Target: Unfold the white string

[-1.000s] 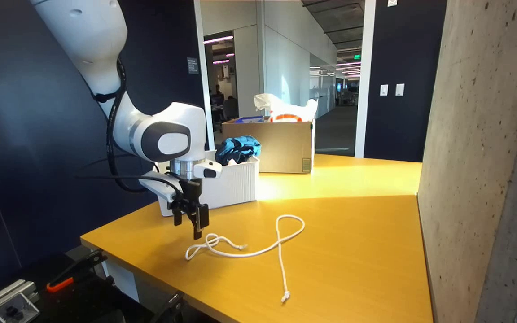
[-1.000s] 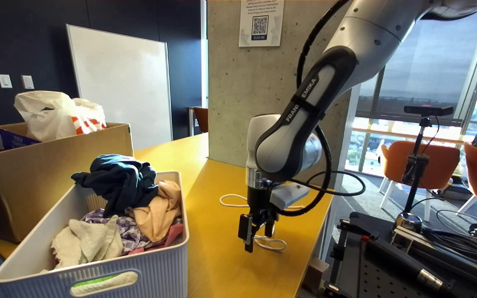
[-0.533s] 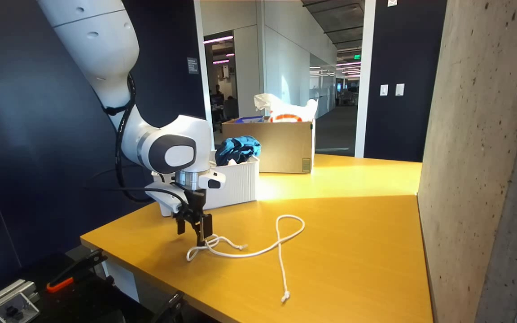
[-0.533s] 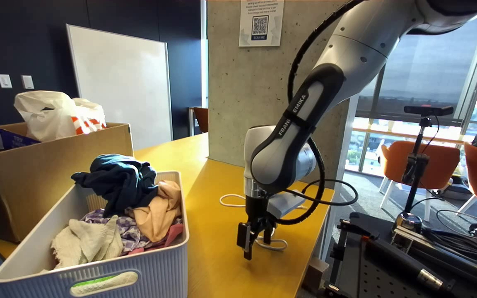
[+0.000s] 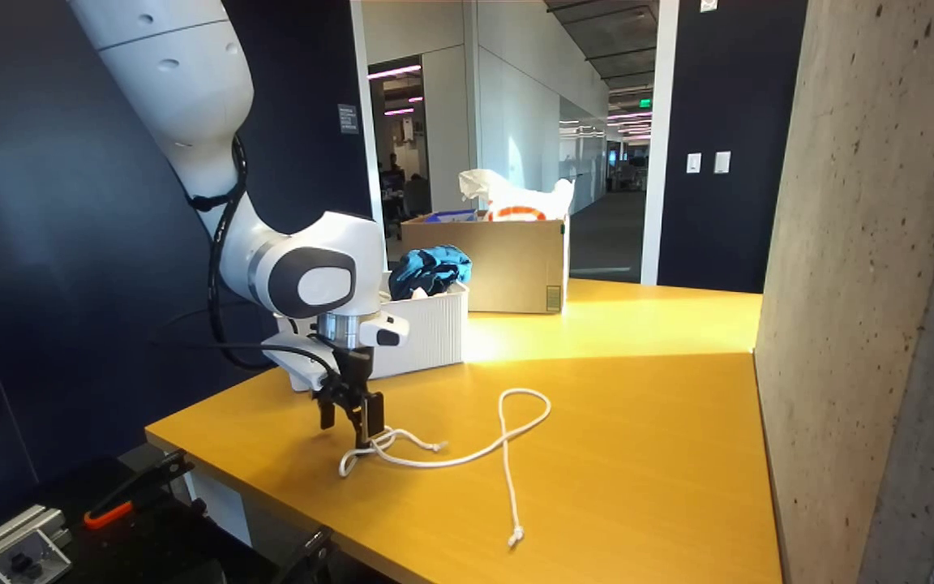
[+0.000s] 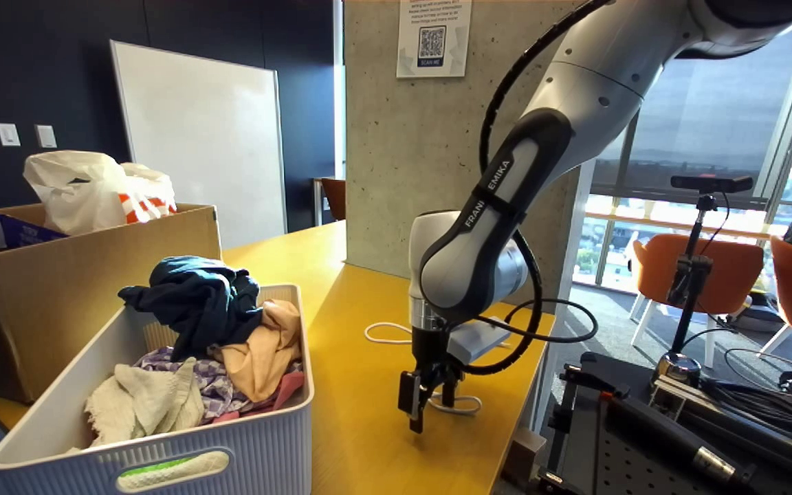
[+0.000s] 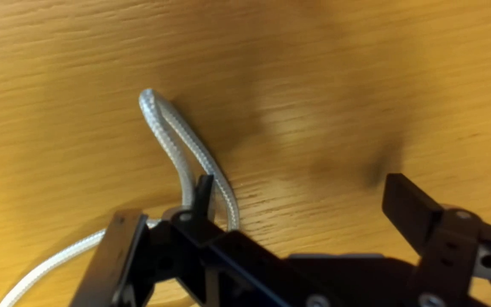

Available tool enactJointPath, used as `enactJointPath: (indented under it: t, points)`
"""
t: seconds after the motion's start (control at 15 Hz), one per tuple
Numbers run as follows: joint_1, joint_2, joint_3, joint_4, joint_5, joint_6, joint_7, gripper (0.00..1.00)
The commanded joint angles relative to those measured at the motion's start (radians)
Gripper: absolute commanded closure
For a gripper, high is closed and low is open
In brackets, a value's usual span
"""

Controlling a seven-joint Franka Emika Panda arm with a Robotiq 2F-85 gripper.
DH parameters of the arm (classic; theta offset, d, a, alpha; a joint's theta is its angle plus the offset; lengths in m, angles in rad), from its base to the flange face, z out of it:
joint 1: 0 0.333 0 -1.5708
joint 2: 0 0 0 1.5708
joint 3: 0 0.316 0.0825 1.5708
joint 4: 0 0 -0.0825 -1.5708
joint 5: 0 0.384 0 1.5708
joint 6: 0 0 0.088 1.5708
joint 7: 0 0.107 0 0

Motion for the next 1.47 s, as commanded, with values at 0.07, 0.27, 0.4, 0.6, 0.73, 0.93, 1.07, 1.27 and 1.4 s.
enactJointPath:
  t: [0.07,0.27,0.4,0.6,0.73,0.93,1.07,1.27,1.4]
  points:
    - [-0.041,0.024,0.025,0.015,0.001,0.020,-0.009,0.00]
    - [-0.029,0.033,0.031,0.040,-0.006,0.014,0.000,0.00]
    - [-0.021,0.054,0.039,0.080,-0.008,-0.001,0.005,0.00]
    - [-0.030,0.089,0.052,0.138,-0.002,-0.030,-0.004,0.29]
    - [-0.049,0.097,0.058,0.152,0.007,-0.044,-0.017,0.40]
    - [-0.055,0.096,0.055,0.154,0.006,-0.042,-0.018,0.63]
    - [-0.057,0.093,0.063,0.153,0.008,-0.036,-0.022,0.79]
    - [-0.060,0.088,0.073,0.151,0.011,-0.021,-0.029,0.99]
    - [-0.059,0.074,0.072,0.132,0.012,-0.009,-0.025,1.00]
